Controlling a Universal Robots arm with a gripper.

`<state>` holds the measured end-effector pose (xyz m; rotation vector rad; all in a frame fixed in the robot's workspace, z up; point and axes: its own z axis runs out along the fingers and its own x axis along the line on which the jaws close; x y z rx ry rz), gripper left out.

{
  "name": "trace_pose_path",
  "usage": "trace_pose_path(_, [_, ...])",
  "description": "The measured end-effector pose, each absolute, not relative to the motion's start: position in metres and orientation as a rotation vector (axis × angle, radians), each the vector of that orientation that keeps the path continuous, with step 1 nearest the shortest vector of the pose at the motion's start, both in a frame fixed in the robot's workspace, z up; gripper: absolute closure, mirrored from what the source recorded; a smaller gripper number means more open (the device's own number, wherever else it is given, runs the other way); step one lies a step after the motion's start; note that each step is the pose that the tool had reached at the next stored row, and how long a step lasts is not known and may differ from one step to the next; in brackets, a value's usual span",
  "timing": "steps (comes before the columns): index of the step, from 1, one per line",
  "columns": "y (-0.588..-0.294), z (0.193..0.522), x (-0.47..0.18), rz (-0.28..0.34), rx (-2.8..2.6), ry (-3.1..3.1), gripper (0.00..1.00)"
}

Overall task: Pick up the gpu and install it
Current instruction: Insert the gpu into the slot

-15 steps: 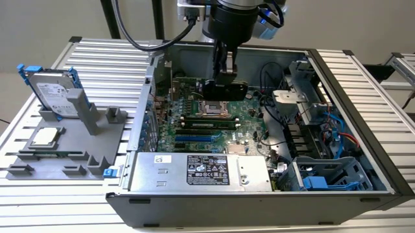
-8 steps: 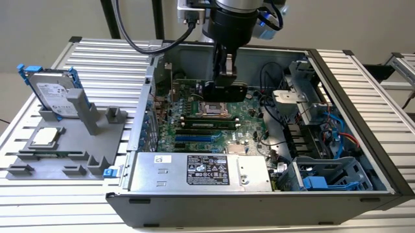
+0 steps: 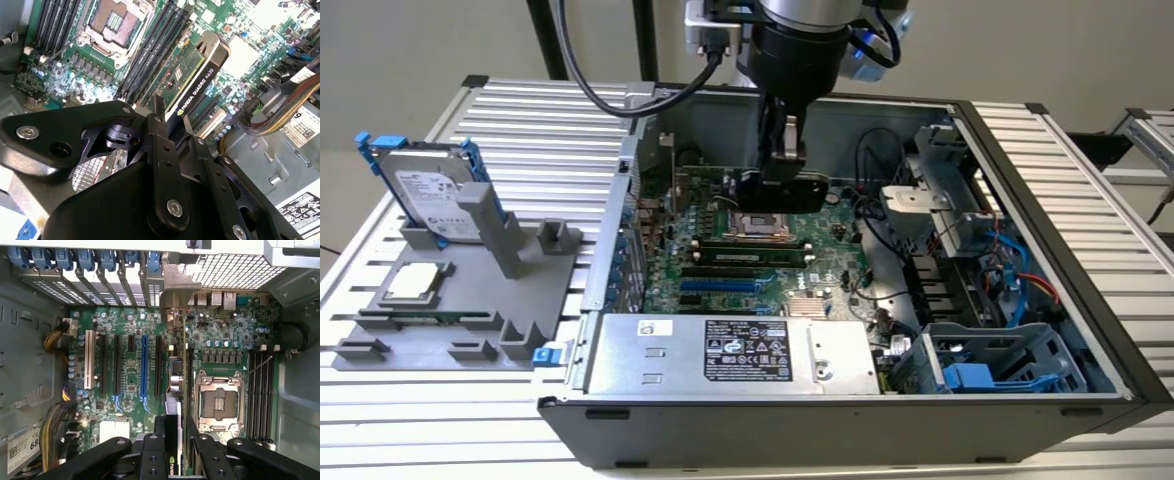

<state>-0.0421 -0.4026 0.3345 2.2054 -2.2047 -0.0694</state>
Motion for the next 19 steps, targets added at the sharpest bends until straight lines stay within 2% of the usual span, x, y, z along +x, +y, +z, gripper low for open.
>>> trace_pose_path(19, [-0.4026, 0.3262, -0.0421, -0.069, 2.205, -2.205, 1.00])
